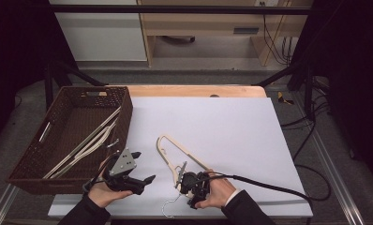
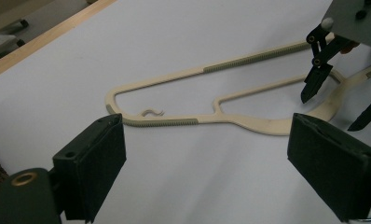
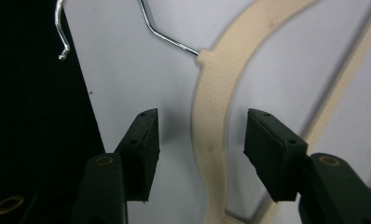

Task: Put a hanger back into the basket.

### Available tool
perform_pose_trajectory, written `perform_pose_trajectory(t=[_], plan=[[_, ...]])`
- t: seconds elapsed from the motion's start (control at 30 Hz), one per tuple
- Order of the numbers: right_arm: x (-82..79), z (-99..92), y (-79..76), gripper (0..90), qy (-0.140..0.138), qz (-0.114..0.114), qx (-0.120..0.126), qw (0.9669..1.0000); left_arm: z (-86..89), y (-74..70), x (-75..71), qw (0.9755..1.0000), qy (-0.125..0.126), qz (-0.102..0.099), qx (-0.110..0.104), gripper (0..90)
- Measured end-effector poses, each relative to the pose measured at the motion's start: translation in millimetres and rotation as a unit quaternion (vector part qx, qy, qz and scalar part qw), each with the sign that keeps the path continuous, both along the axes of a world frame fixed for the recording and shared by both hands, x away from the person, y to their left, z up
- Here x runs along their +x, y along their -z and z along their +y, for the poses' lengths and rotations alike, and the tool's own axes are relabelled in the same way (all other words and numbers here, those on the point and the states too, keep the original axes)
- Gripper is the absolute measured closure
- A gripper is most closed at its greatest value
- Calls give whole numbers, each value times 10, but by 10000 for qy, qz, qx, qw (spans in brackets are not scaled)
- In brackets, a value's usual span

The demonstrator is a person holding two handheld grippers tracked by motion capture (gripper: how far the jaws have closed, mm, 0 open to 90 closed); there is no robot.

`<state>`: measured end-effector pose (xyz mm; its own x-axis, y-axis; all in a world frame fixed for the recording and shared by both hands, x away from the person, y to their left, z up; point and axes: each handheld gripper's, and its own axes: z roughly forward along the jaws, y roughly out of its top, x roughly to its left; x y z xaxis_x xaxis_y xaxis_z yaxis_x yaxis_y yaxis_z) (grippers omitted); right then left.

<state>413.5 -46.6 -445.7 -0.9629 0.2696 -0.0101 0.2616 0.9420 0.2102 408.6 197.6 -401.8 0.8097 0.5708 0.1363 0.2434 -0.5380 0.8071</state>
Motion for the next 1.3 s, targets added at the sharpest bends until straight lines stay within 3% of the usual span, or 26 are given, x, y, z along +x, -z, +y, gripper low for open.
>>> perform_pose_trajectory(t=[0.23, 0.47, 0.7, 0.8, 0.97, 1.3], plan=[[0, 36, 12, 539, -8, 67, -77, 9999, 4, 5, 4, 10000, -19, 6, 18, 111], [45, 78, -1, 640, 74, 201, -307, 9993, 5, 5, 5, 10000, -30, -2, 39, 112], [42, 119, 2, 671, 4, 193, -453, 9988, 11, -7, 3, 10000, -24, -19, 74, 113], [31, 124, 1, 731, -43, 158, -476, 9987, 13, -12, 1, 9999, -34, -39, 86, 113], [32, 125, -6, 737, 61, 212, -497, 9985, 16, -22, -5, 9999, -39, -61, 82, 113], [55, 86, -34, 743, -72, 163, -462, 9988, 31, -51, -19, 9999, -18, -129, 32, 114]])
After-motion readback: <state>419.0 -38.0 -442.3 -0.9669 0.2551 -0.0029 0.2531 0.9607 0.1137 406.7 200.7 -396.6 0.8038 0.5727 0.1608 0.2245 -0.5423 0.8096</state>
